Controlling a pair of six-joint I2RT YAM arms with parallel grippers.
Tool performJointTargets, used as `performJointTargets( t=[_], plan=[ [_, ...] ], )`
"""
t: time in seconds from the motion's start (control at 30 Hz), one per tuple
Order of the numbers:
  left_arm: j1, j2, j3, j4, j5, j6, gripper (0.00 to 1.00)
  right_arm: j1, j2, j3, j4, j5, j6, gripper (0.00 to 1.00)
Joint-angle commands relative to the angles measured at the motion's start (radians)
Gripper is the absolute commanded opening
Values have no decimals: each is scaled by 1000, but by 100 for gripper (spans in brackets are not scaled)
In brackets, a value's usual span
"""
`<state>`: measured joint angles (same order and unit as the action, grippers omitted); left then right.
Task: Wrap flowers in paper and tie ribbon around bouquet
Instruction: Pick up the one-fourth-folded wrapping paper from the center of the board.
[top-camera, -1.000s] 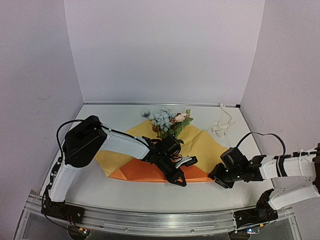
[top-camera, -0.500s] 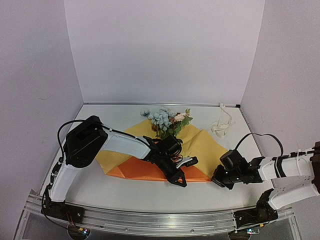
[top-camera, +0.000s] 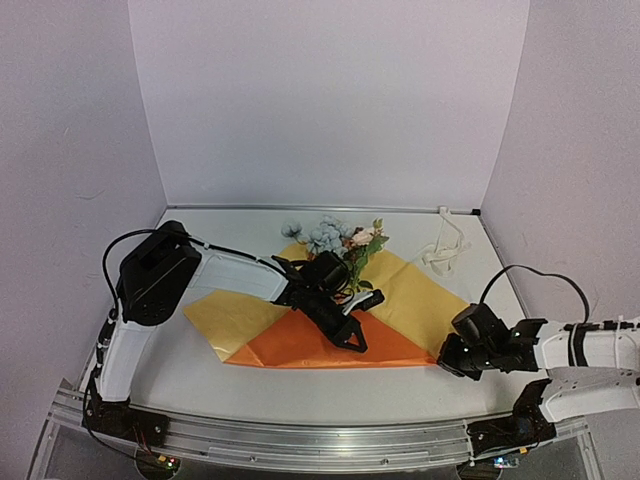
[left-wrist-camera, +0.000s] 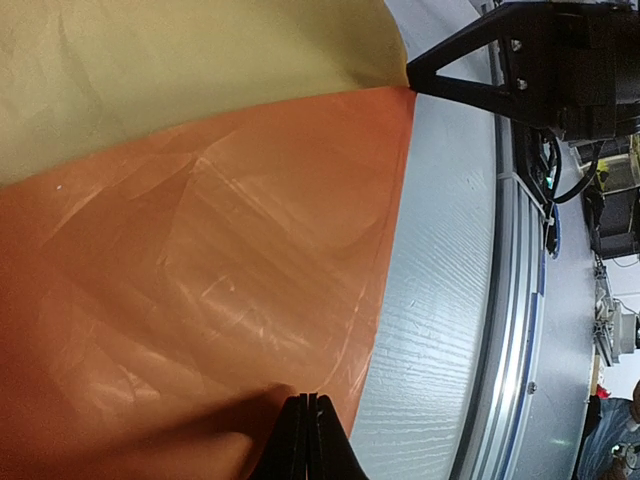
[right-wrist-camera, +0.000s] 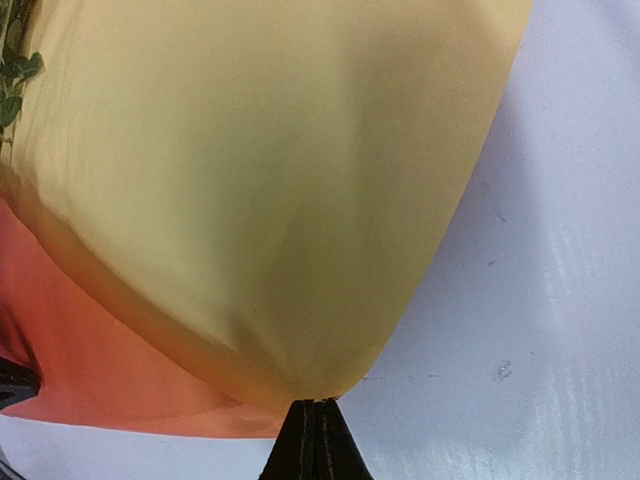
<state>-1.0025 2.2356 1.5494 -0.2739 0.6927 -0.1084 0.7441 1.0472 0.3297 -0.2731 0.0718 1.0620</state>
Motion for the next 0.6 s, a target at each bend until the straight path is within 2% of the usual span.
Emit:
performJointTargets(
  t=[0.0, 0.27, 0.57],
  plan=[
    [-29, -17, 33, -22, 25, 21, 2, -9, -54, 40, -180, 71, -82, 0],
    [-68, -56, 25, 7, -15, 53, 4, -9, -98, 86, -257, 69, -135, 0],
    [-128, 14, 114, -39, -217, 138, 1, -9, -118, 117, -287, 34, -163, 0]
  ],
)
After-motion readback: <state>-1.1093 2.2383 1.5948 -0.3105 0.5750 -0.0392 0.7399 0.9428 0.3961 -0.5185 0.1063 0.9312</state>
